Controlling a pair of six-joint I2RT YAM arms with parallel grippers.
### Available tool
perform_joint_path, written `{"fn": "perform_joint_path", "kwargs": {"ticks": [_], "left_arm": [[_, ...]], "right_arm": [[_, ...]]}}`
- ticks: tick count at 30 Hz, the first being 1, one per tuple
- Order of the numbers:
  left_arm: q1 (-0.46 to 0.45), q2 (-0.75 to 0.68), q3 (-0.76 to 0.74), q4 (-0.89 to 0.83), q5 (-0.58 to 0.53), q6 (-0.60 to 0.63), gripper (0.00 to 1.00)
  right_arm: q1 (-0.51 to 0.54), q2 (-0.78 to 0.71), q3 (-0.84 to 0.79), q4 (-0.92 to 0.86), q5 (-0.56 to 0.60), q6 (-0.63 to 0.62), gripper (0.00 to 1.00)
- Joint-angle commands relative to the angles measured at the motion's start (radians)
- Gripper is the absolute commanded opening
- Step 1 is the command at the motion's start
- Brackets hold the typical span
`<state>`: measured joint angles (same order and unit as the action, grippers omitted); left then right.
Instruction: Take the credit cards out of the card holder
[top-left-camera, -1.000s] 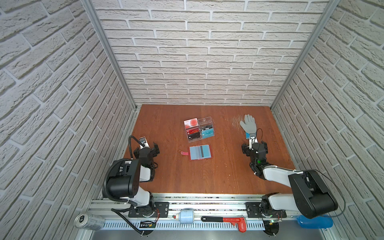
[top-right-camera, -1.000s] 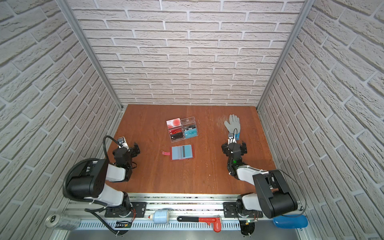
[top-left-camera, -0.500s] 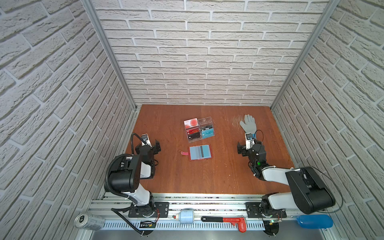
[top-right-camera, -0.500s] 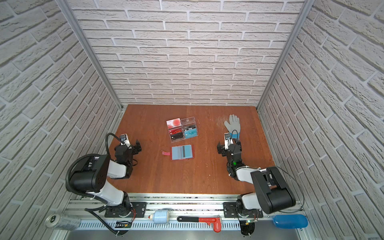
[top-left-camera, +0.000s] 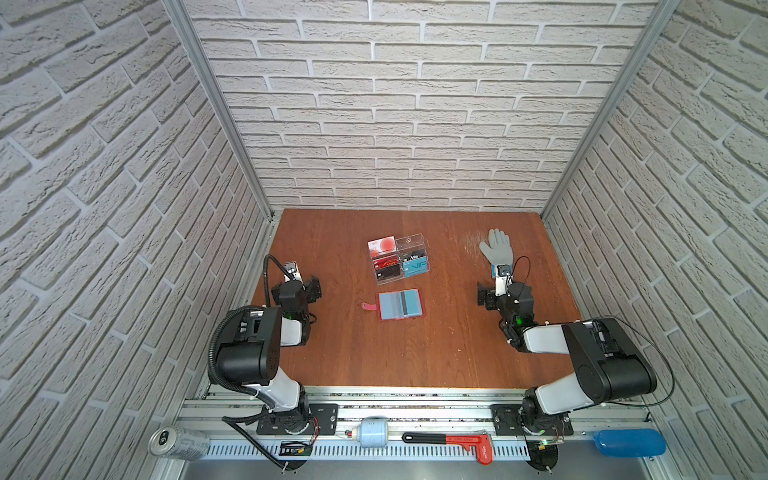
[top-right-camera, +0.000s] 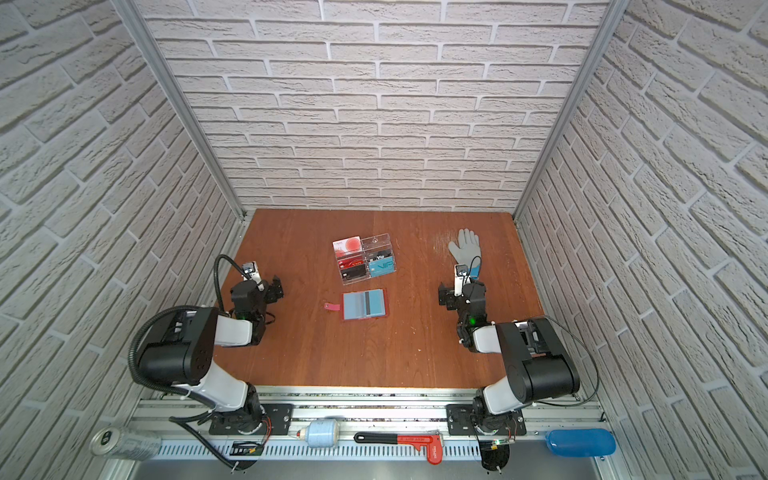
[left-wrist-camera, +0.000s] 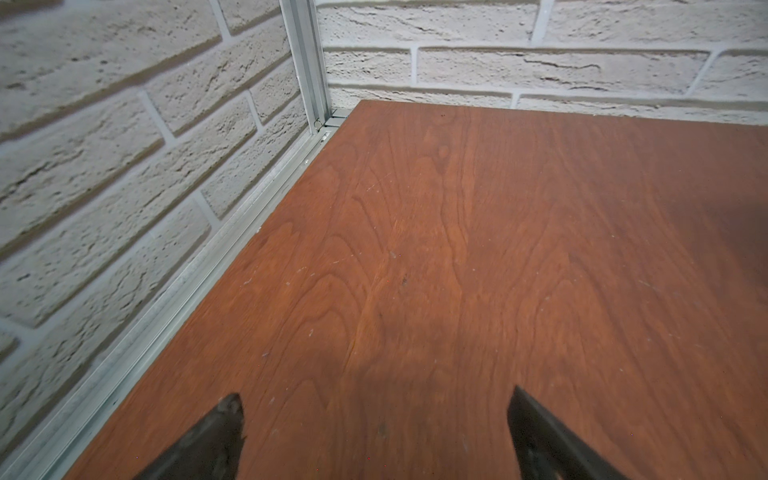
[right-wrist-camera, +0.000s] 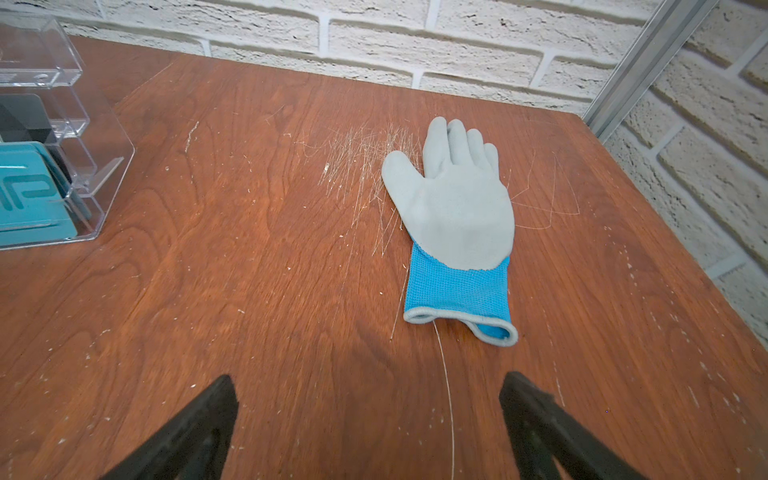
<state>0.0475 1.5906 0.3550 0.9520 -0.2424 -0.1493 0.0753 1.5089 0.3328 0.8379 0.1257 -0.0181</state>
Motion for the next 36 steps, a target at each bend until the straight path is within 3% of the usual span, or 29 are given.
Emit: {"fn": "perform_joint_path", "kwargs": {"ticks": [1,10,13,15,17,19,21,25,29,36], "left_arm": [[-0.003,-0.017,0.002,0.025,-0.011,0.013,0.98],[-0.003,-0.017,0.002,0.025,-0.011,0.014,0.98],[-0.003,-0.017,0.002,0.025,-0.011,0.014,0.98],[-0.003,-0.017,0.002,0.026,-0.011,0.014,0.98],[-0.003,-0.017,0.002,0.026,-0.011,0.014,0.98],[-0.003,-0.017,0.004,0.025,-0.012,0.014,0.98],[-0.003,-0.017,0.003,0.025,-0.012,0.014,0.98],[-0.003,-0.017,0.002,0.026,-0.012,0.014,0.98],[-0.003,-0.017,0.003,0.025,-0.011,0.014,0.98],[-0.004,-0.017,0.003,0.025,-0.011,0.014,0.98]], "right_arm": [[0.0,-0.015,0.017,0.047,-0.013,0.012,1.0],[-0.006,-0.032,0.015,0.032,-0.049,0.004,1.0],[-0.005,-0.09,-0.056,0.121,-0.059,0.002,1.0],[-0.006,-0.127,-0.065,0.087,-0.015,0.018,1.0],[-0.009,-0.091,-0.041,0.059,0.025,0.037,1.0],[-0.01,0.018,-0.031,0.189,0.022,0.033,1.0],[-0.018,-0.048,0.035,-0.047,0.028,0.052,1.0],[-0.018,-0.002,-0.008,0.112,0.022,0.044,1.0],[-0.018,-0.034,0.013,0.026,0.024,0.043,1.0],[-0.018,-0.033,0.015,0.024,0.023,0.043,1.0]]}}
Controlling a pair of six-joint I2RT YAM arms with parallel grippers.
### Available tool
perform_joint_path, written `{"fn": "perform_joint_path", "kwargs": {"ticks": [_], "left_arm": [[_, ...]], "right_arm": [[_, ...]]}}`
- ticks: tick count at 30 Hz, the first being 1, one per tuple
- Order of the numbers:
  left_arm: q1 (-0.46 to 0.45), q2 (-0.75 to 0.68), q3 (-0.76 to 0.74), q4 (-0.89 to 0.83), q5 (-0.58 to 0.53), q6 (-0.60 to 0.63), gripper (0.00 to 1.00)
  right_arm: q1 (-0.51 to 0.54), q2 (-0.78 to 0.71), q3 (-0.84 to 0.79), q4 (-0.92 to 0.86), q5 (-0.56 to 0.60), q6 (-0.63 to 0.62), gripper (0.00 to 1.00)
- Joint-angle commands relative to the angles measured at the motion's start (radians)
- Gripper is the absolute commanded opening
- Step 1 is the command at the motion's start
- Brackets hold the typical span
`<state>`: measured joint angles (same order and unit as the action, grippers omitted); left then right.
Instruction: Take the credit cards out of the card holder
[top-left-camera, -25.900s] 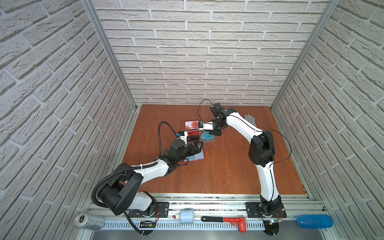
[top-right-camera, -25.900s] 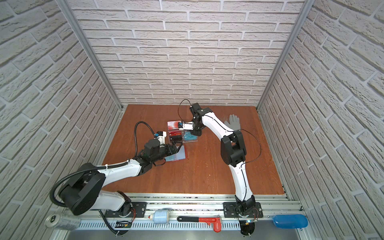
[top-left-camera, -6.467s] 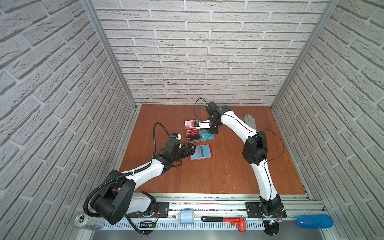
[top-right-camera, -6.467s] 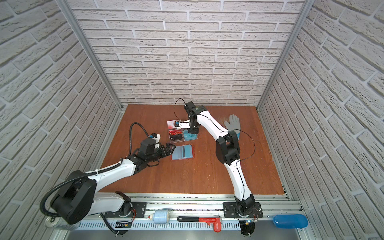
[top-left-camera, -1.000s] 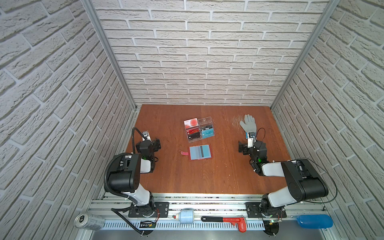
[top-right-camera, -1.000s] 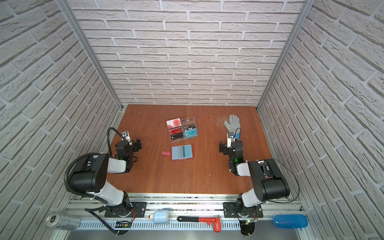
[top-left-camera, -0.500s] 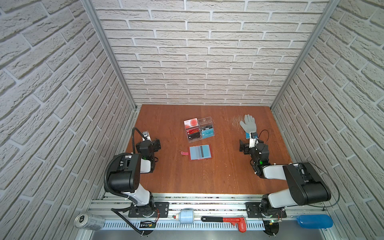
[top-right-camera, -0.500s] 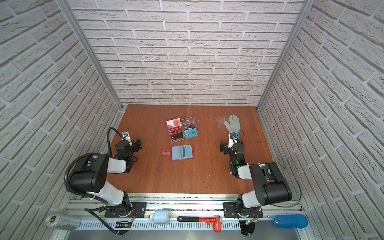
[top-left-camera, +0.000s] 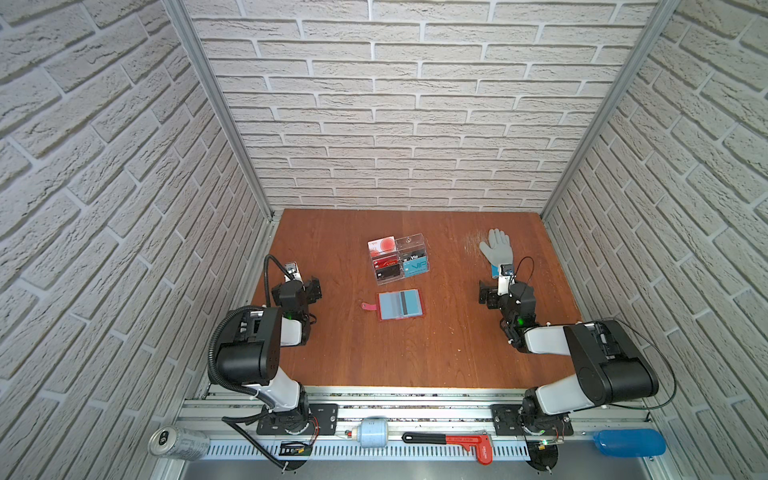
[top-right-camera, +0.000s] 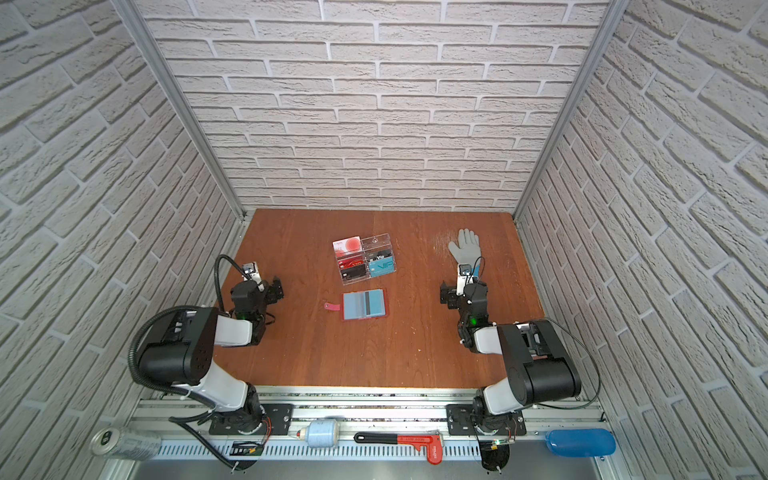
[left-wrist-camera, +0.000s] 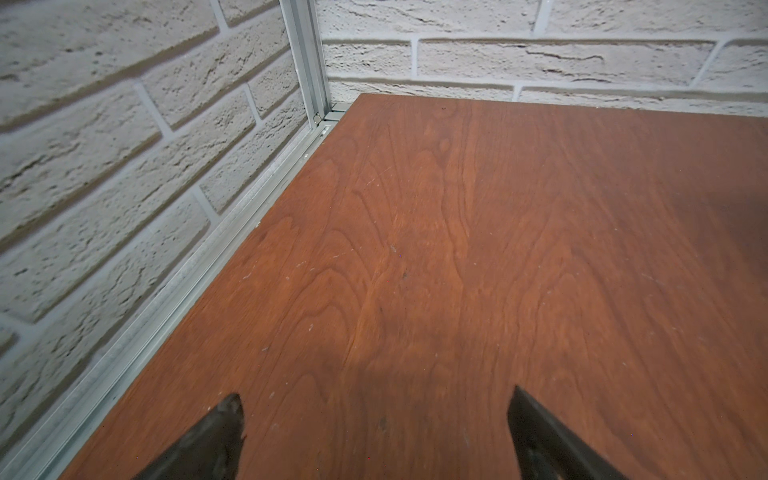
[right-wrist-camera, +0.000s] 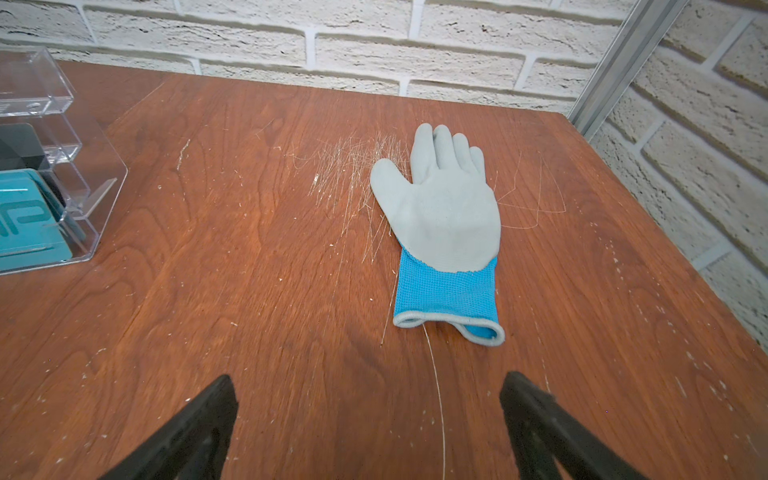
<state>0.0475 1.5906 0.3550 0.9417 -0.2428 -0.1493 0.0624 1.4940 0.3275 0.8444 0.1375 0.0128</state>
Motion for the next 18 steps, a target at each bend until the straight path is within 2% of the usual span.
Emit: {"fn": "perform_joint_path", "kwargs": {"ticks": [1,18], "left_arm": [[-0.003,-0.017,0.002,0.036,-0.012,0.014,0.98],[-0.003,-0.017,0.002,0.036,-0.011,0.014,0.98]], "right_arm": [[-0.006,-0.02,0.019,0.018,0.011,0.012,1.0],[-0.004,-0.023,0.027,-0.001,-0.007,0.01,1.0]]}}
